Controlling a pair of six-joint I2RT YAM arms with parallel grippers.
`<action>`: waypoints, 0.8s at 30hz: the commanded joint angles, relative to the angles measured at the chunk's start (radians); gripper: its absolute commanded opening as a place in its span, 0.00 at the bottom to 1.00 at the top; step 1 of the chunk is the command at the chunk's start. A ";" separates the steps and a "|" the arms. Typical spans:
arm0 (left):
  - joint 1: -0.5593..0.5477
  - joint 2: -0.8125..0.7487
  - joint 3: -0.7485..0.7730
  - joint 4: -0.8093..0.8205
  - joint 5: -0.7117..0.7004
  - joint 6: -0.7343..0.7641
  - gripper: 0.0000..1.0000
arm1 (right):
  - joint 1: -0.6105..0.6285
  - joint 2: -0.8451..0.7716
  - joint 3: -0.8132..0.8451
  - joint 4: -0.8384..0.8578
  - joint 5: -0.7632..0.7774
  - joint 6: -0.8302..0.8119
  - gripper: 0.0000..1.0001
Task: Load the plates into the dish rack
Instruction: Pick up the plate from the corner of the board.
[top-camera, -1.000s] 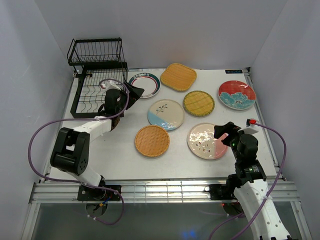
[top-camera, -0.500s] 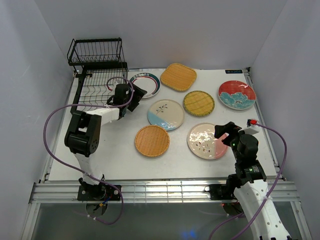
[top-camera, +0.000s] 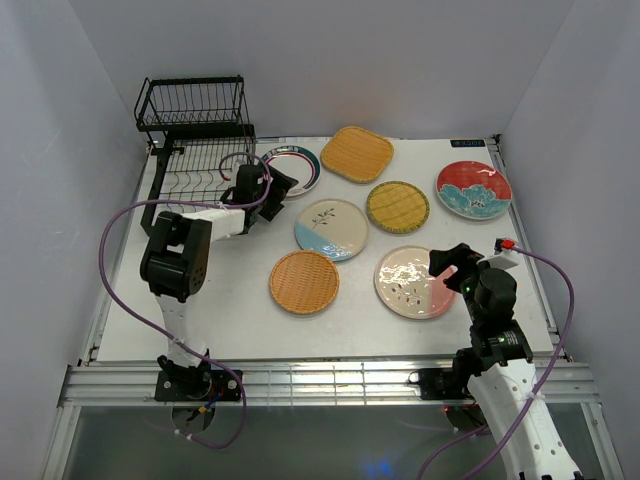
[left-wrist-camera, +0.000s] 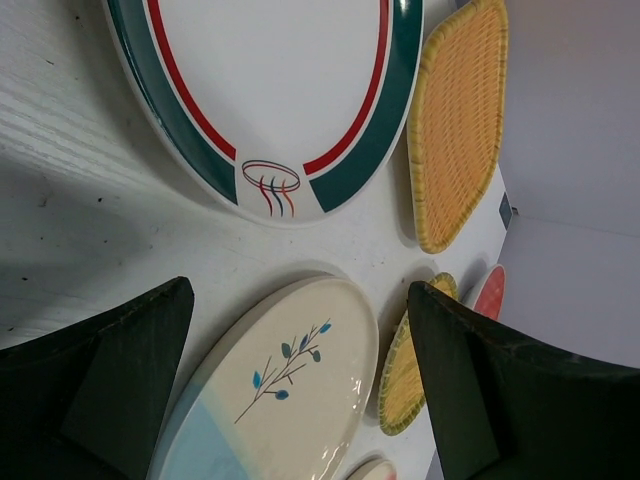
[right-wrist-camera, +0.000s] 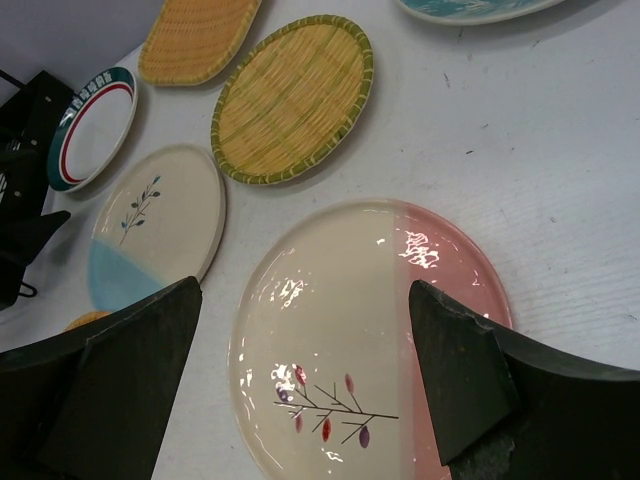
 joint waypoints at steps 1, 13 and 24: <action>-0.006 0.006 0.038 -0.005 -0.023 -0.025 0.98 | 0.001 -0.006 0.001 0.040 0.014 0.015 0.90; -0.006 0.034 0.035 -0.008 -0.118 -0.076 0.88 | 0.003 -0.024 0.009 0.029 0.015 0.039 0.90; -0.048 0.009 0.054 -0.033 -0.312 0.068 0.85 | 0.003 -0.016 0.009 0.032 0.018 0.039 0.90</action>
